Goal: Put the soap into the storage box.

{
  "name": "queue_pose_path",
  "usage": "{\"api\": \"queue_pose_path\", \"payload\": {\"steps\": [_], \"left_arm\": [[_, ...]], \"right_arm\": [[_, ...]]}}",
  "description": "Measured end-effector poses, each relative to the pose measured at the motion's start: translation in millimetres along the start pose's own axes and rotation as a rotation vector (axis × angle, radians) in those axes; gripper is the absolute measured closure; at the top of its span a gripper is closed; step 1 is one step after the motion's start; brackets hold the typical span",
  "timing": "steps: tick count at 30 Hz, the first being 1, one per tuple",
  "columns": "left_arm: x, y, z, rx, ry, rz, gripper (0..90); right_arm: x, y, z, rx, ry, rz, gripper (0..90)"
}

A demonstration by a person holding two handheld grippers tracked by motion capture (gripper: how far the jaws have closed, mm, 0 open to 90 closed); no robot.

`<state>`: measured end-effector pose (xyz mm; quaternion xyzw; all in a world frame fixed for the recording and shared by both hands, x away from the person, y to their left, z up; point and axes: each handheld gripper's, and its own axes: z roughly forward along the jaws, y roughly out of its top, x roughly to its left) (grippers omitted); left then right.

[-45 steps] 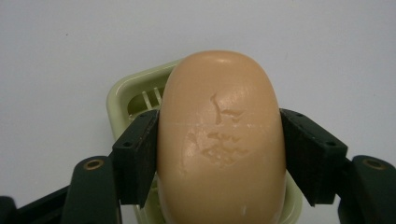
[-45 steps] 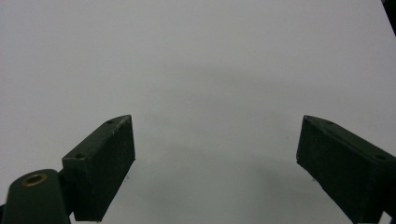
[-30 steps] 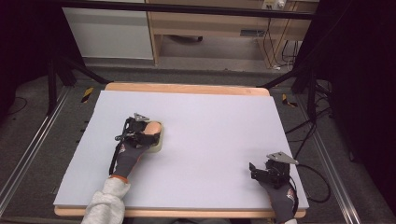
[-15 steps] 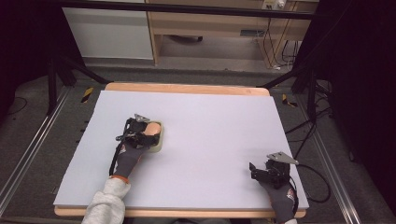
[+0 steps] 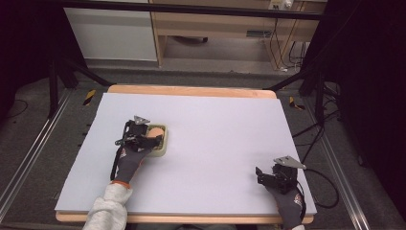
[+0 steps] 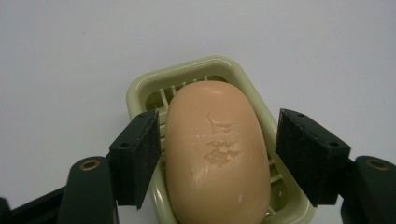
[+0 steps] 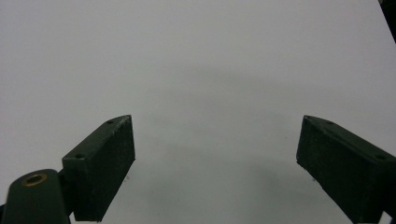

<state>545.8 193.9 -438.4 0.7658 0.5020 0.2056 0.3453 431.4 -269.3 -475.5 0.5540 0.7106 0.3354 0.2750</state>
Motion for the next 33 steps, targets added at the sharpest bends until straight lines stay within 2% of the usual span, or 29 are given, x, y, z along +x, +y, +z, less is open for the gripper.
{"api": "queue_pose_path", "payload": {"steps": [6,12,17,26,33], "left_arm": [[1.9,-1.2,-15.3,-0.021,-0.026,0.004,29.8],[5.7,-9.6,-34.5,-0.058,-0.059,0.018,29.3],[12.3,-17.6,-47.6,-0.079,-0.076,0.003,29.4],[25.5,-40.9,-62.8,-0.085,-0.07,-0.023,29.0],[35.0,-65.2,-67.1,-0.102,-0.032,-0.034,29.1]], "right_arm": [[-1.1,-0.1,-0.7,-0.004,-0.006,0.007,11.7],[-2.1,-0.3,-1.0,-0.006,-0.012,0.008,11.7],[-2.8,-0.8,-1.2,-0.006,-0.016,0.013,11.3],[-5.0,-1.6,-1.6,-0.005,-0.035,0.021,10.5],[-4.8,-2.0,-1.9,-0.003,-0.048,0.019,10.0]]}}
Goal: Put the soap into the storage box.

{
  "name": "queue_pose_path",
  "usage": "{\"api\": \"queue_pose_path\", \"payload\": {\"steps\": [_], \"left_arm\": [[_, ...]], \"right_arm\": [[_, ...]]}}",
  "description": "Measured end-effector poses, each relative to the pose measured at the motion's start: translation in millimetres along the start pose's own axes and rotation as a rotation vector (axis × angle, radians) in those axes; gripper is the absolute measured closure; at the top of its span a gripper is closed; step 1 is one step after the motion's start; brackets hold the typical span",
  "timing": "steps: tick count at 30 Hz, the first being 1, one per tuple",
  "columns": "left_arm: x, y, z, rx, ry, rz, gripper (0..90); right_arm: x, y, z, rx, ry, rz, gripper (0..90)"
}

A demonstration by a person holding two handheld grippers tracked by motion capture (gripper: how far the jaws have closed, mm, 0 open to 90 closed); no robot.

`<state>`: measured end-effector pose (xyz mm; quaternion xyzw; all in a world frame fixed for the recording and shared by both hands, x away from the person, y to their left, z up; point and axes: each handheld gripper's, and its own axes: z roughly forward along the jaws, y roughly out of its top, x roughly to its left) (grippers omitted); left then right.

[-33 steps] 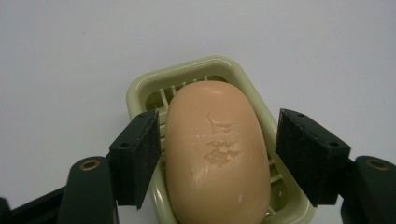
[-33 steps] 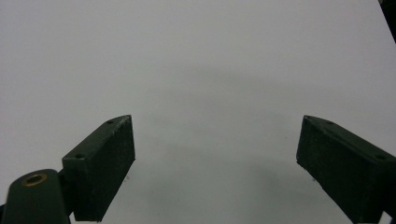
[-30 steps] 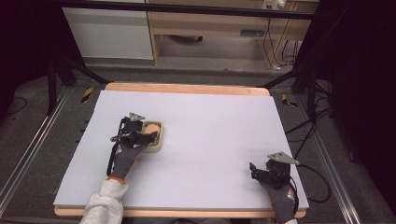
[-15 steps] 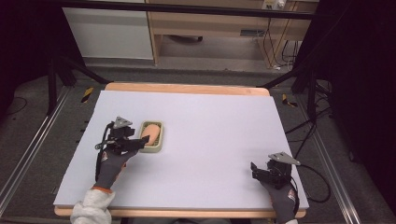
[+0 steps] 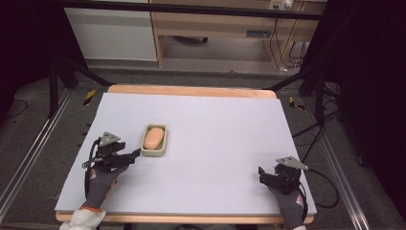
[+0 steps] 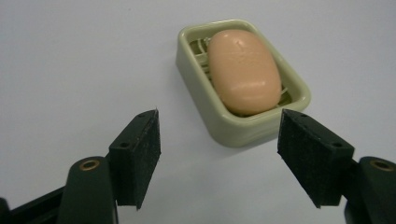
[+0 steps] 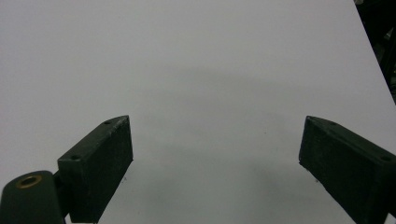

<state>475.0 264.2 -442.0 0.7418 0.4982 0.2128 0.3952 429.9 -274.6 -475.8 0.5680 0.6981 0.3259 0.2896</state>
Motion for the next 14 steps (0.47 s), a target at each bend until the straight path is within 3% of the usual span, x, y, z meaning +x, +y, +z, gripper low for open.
{"api": "queue_pose_path", "payload": {"steps": [14], "left_arm": [[16.8,-32.7,-4.8,0.037,0.04,-0.014,28.8]], "right_arm": [[-2.2,-0.9,0.0,0.002,-0.015,0.003,9.3]]}}
